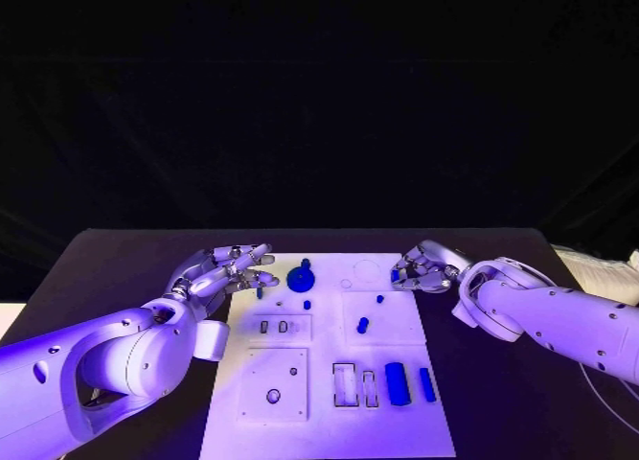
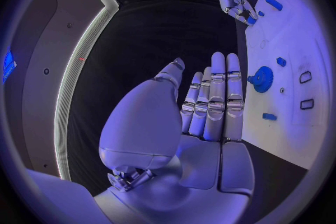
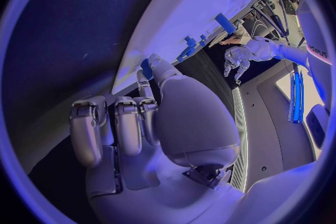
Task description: Assemble the parts on the task board
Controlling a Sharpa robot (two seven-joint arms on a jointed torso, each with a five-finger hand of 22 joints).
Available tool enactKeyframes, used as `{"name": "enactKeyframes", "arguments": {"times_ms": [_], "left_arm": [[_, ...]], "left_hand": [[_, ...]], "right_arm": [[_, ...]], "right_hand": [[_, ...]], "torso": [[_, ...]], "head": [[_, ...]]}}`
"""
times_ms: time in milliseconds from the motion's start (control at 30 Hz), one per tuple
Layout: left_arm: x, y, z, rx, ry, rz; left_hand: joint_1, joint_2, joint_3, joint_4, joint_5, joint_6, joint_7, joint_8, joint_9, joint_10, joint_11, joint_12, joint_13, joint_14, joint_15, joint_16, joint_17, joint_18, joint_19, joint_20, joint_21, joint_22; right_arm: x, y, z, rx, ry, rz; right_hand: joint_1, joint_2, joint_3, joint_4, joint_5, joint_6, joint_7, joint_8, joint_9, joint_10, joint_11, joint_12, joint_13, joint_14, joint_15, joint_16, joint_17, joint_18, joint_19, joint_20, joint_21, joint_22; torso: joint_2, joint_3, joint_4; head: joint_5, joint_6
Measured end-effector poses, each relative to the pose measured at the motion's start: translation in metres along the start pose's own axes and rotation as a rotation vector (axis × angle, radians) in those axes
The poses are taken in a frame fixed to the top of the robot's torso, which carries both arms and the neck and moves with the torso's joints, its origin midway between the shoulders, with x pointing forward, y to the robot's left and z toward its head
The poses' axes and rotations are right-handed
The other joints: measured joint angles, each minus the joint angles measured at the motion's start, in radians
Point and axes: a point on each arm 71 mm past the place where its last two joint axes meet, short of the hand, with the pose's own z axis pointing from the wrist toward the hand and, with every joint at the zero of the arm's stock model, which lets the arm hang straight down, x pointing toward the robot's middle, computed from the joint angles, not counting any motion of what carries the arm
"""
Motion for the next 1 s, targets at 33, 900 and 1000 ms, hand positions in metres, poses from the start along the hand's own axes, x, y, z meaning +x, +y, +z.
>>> {"name": "enactKeyframes", "arguments": {"times_ms": [33, 900, 1000], "left_arm": [[0.000, 0.000, 0.000, 0.000, 0.000, 0.000], [-0.014, 0.001, 0.006, 0.004, -0.036, 0.014], [-0.015, 0.001, 0.007, 0.004, -0.039, 0.015]], "left_hand": [[0.004, 0.004, 0.000, 0.000, 0.000, 0.000, 0.000, 0.000, 0.000, 0.000, 0.000, 0.000, 0.000, 0.000, 0.000, 0.000, 0.001, 0.000, 0.000, 0.000, 0.000, 0.000], [0.005, 0.005, 0.003, -0.003, 0.000, 0.000, 0.000, 0.000, 0.000, 0.000, 0.000, 0.000, 0.000, -0.004, -0.004, 0.000, 0.003, 0.000, 0.000, 0.000, 0.000, 0.000], [0.005, 0.005, 0.003, -0.003, 0.000, 0.000, 0.000, 0.000, 0.000, 0.000, 0.000, 0.000, 0.000, -0.004, -0.004, 0.000, 0.003, 0.000, 0.000, 0.000, 0.000, 0.000]], "right_arm": [[0.001, 0.003, 0.000, -0.007, -0.003, 0.002], [0.069, 0.141, 0.014, -0.255, 0.044, -0.054], [0.083, 0.150, 0.015, -0.260, 0.062, -0.074]], "right_hand": [[-0.002, 0.002, 0.004, 0.000, 0.008, 0.005, -0.002, 0.002, 0.001, 0.003, -0.003, 0.000, 0.000, -0.002, -0.002, 0.000, 0.000, 0.000, 0.000, -0.001, 0.000, 0.000], [-0.026, 0.031, 0.046, -0.013, 0.024, 0.010, 0.003, 0.010, 0.007, 0.000, -0.017, 0.000, 0.000, -0.004, -0.018, 0.000, 0.000, 0.000, 0.000, -0.018, 0.000, 0.001], [-0.028, 0.033, 0.046, -0.012, 0.021, 0.010, 0.003, 0.010, 0.007, 0.000, -0.017, 0.000, 0.000, -0.004, -0.018, 0.000, 0.000, 0.000, 0.000, -0.018, 0.000, 0.001]], "torso": [[0.000, 0.0000, 0.0000], [-0.015, -0.0108, 0.0104], [-0.016, -0.0122, 0.0121]], "head": [[0.000, 0.000], [0.057, -0.024], [0.064, -0.030]]}}
